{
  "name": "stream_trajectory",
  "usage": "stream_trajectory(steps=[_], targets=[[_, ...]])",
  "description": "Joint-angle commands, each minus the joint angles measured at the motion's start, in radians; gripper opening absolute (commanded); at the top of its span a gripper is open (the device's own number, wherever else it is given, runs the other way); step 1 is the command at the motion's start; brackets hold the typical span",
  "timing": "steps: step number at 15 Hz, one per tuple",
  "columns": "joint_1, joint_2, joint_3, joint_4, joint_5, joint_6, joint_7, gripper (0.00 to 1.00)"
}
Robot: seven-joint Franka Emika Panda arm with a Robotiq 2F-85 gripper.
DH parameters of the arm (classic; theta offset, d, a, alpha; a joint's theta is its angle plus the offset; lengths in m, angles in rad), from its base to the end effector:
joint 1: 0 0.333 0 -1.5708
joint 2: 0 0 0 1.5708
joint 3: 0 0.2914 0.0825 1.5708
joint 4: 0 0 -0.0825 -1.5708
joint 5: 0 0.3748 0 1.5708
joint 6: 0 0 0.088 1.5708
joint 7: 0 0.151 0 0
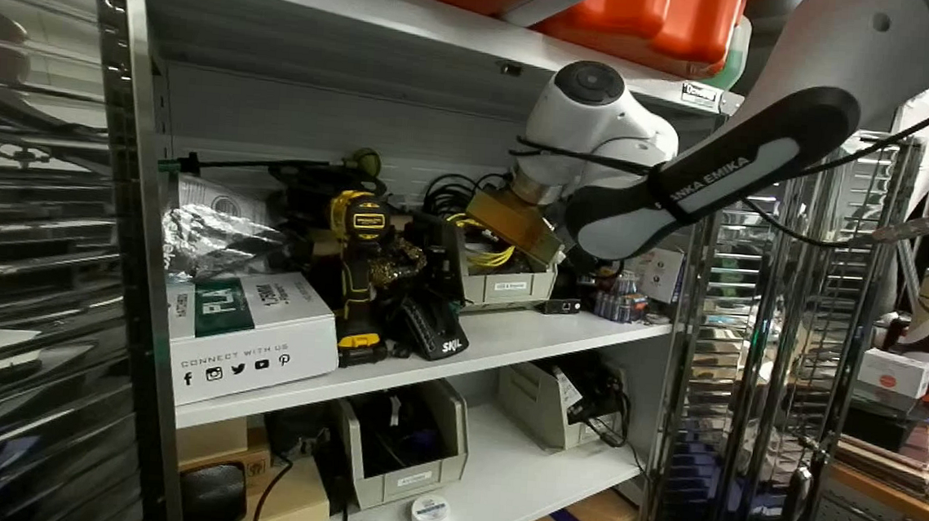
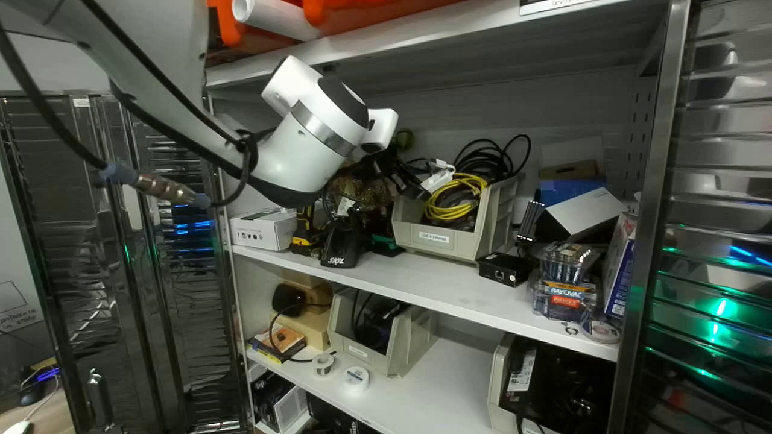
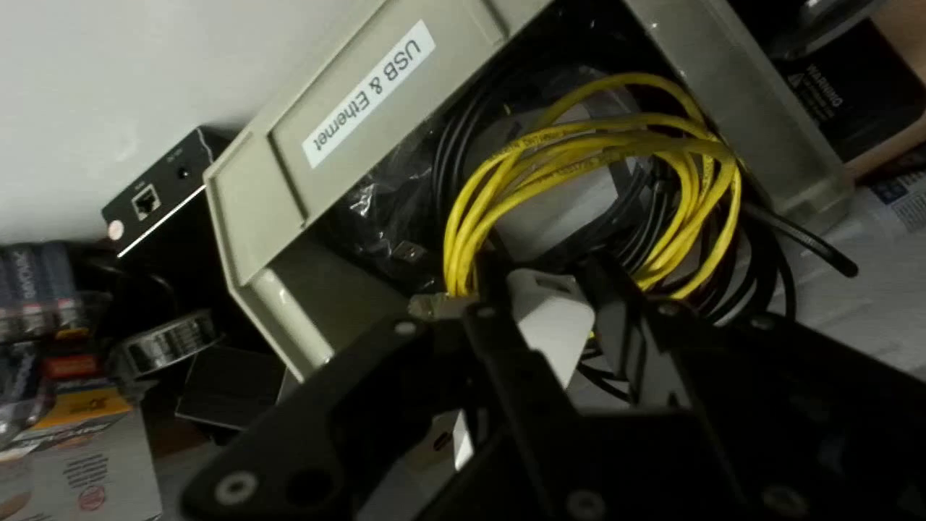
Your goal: Put the white cable in the gray box
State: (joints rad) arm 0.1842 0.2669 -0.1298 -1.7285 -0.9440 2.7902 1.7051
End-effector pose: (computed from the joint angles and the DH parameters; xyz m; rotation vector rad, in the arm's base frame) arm 0.6929 0.0701 0.4592 -2.4350 1.1154 -1.4136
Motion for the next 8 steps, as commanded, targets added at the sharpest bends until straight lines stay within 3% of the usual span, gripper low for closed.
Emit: stream_trajectory(steps=[1, 8], targets=[[-0.012, 0.138, 0.008, 0.17, 0.057, -0.015, -0.024, 0.08], [-0.033, 0.264, 0.022, 0.341, 0.159, -0.038, -0.046, 0.08]])
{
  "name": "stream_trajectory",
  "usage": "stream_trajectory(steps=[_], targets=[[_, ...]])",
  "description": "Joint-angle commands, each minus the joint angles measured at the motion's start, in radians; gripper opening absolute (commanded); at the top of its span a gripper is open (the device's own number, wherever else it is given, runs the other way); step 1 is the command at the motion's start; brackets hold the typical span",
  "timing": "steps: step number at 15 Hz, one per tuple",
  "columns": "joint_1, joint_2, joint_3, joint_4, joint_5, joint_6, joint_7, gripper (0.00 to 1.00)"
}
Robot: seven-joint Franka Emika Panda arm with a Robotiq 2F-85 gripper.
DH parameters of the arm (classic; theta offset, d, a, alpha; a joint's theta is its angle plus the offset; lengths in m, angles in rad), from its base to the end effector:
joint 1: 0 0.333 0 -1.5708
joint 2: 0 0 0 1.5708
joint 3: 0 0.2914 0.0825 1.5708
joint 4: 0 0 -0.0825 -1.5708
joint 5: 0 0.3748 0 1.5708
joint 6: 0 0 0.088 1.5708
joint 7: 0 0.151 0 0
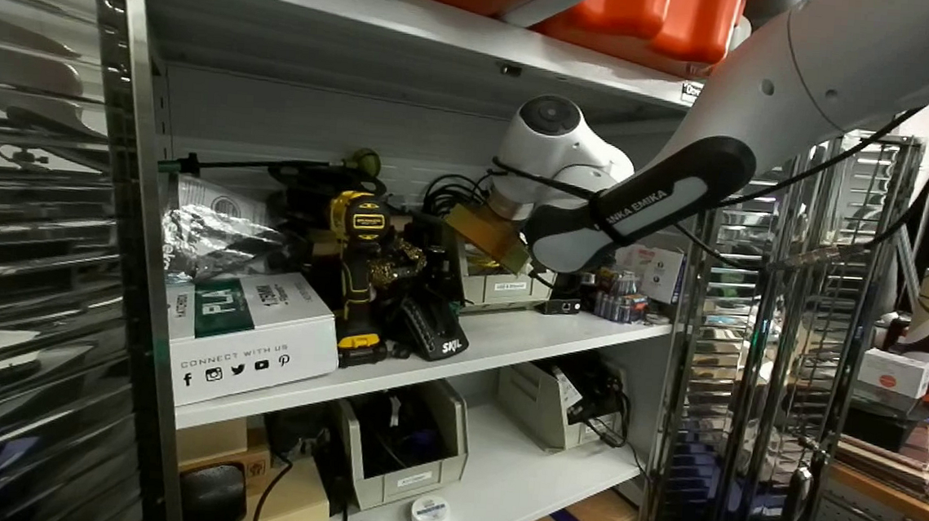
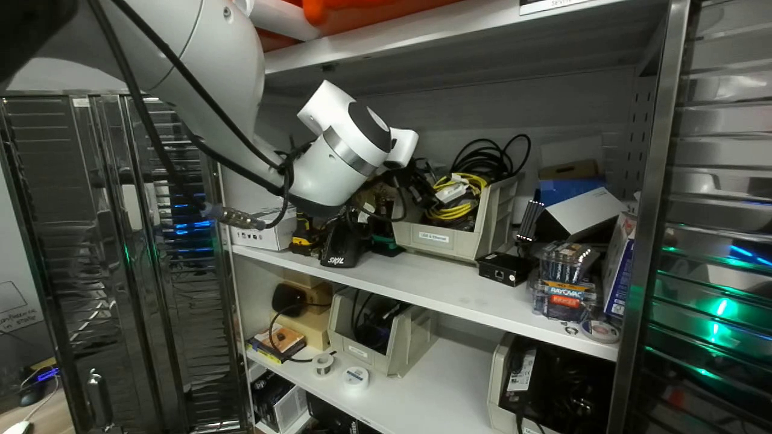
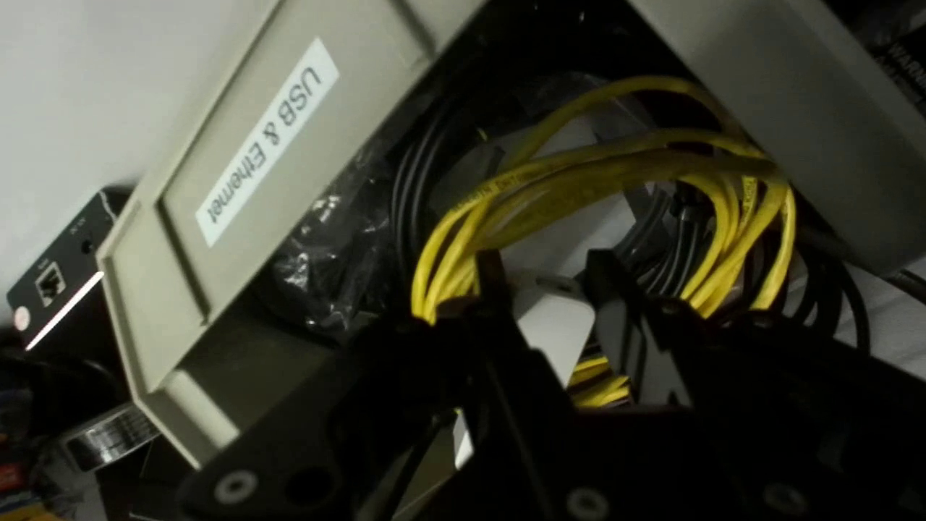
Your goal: Put the white cable in the gray box
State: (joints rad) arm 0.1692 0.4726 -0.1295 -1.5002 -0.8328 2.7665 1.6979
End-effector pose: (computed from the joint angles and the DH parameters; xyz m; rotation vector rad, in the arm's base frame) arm 0.7465 0.0659 0.4343 -2.3702 1.2256 -1.3780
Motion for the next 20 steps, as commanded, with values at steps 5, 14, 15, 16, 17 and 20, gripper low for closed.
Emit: stream_trajectory(steps=[5, 14, 15, 16, 17, 20], targets=[[-0.046, 0.007, 0.082, 0.071, 0.119, -0.001, -0.149, 0.81], [-0.089, -0.268, 0.146, -0.304, 0.12, 0.016, -0.266, 1.0], [-0.098, -0.309, 0.156, -0.362, 0.132, 0.003, -0.295, 1.0], [-0.105, -0.348, 0.163, -0.418, 0.154, -0.004, -0.323, 1.0], [-0.114, -0.388, 0.171, -0.474, 0.188, -0.021, -0.361, 1.0], [-0.115, -0.501, 0.174, -0.616, 0.422, -0.093, -0.587, 1.0]])
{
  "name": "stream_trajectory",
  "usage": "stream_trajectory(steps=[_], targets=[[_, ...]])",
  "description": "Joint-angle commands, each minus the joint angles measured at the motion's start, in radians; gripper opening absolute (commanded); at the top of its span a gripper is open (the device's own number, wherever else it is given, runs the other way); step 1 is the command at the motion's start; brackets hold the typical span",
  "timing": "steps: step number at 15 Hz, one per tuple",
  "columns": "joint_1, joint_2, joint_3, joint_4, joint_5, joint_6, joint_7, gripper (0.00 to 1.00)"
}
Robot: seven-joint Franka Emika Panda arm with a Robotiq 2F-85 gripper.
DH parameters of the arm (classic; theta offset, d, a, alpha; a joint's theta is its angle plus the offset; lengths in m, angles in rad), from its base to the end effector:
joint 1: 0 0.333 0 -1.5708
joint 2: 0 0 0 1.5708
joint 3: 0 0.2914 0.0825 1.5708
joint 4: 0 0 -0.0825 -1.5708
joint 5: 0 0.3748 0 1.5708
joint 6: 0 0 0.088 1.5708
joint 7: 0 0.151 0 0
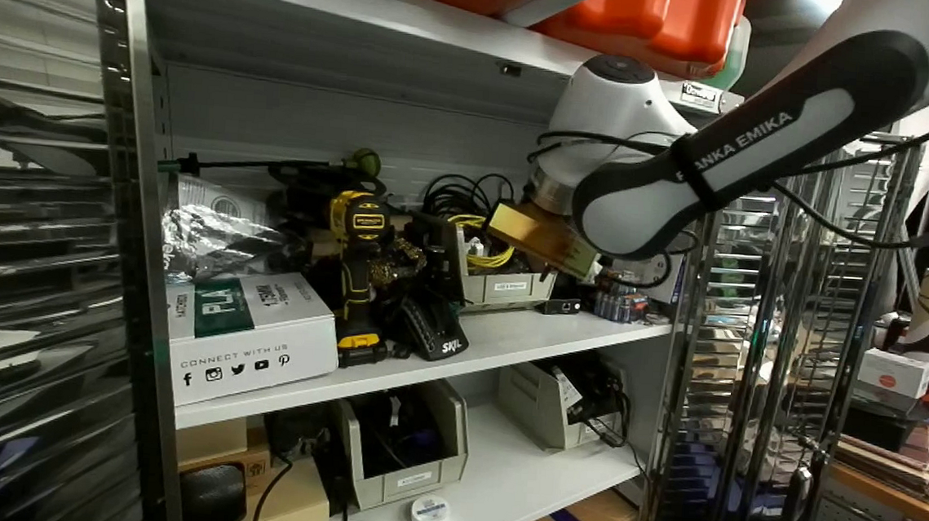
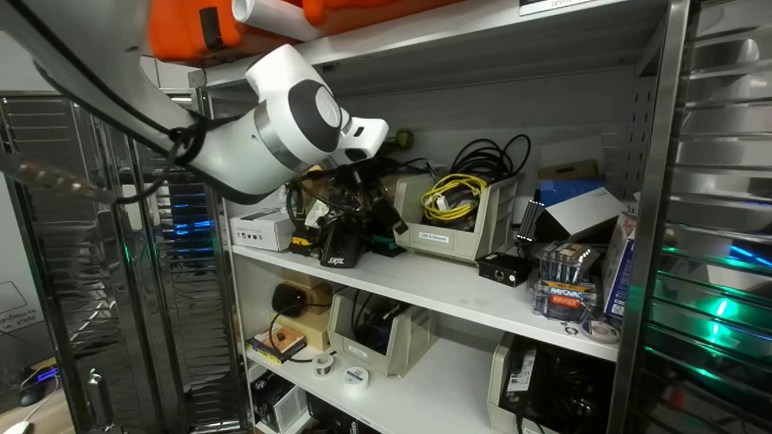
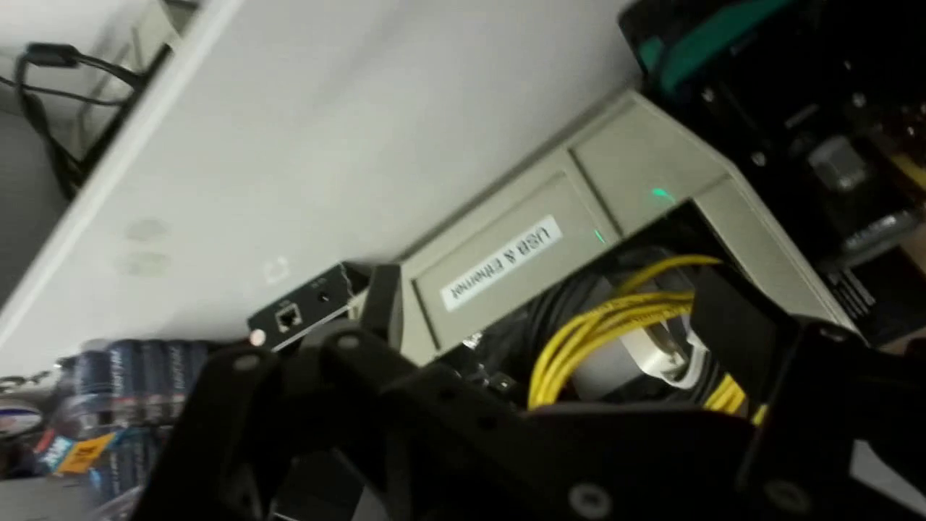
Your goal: Put the white cable in the gray box
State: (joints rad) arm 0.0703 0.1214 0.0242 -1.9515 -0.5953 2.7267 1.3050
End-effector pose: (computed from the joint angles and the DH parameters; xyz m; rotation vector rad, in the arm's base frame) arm 0.6416 0.0715 0.4350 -2.6462 1.0308 -1.1038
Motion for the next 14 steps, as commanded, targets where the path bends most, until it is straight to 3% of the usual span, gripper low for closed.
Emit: stream_trajectory(steps=[1, 3, 6, 10, 12, 14], targets=[[-0.005, -0.194, 0.031, -0.218, 0.274, -0.097, -0.27, 1.0], [0.008, -0.271, 0.035, -0.267, 0.442, -0.201, -0.425, 1.0], [0.009, -0.39, 0.016, -0.271, 0.658, -0.478, -0.668, 1.0], [-0.012, -0.492, -0.013, -0.232, 0.757, -0.859, -0.855, 1.0], [-0.041, -0.496, -0.007, -0.195, 0.727, -1.043, -0.841, 1.0], [-0.043, -0.497, -0.03, -0.143, 0.785, -1.204, -0.923, 1.0]])
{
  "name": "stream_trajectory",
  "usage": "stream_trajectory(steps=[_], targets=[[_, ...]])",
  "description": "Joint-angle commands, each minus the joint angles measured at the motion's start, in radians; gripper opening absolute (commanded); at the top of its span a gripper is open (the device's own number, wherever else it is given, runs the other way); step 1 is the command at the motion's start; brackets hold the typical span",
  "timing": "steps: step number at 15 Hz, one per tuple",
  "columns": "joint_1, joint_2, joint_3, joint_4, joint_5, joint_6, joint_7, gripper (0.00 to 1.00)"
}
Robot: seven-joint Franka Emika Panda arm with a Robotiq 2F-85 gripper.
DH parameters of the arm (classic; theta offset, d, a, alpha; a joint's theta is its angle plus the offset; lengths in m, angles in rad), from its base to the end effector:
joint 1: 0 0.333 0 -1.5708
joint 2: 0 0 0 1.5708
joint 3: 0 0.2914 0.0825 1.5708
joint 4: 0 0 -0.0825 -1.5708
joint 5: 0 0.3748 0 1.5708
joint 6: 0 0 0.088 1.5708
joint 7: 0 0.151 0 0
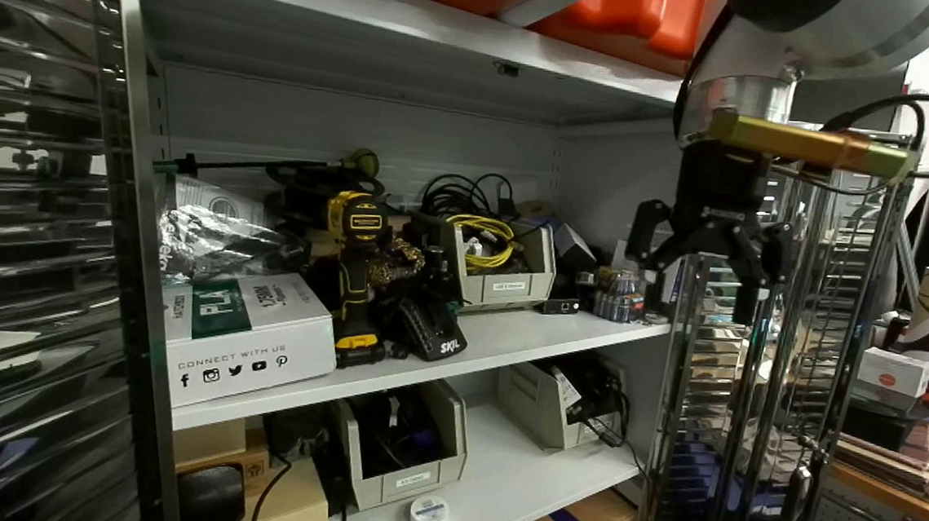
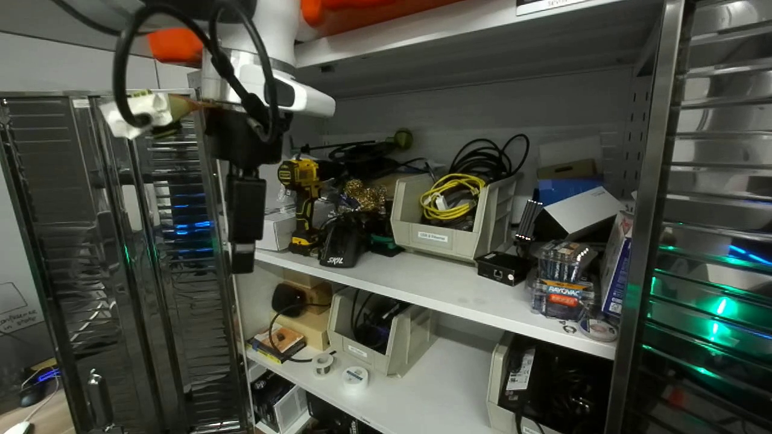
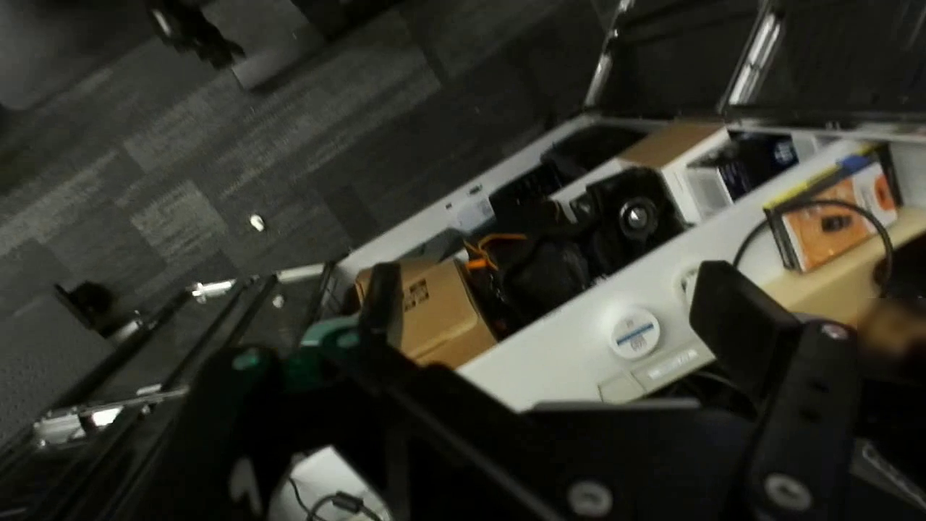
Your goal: Put the white cable in the gray box
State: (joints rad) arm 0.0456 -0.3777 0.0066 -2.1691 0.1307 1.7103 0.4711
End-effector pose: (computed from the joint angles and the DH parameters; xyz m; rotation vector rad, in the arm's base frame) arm 0.4272 0.0404 0.4762 -2.9618 0.6669 0.1685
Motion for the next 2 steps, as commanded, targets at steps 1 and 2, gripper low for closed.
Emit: stream_trajectory(steps=[1, 2], targets=[[-0.037, -0.005, 0.019, 0.02, 0.025, -0.084, -0.04, 1.0], [-0.04, -0.006, 0.013, 0.037, 0.035, -0.133, -0.061, 1.0]])
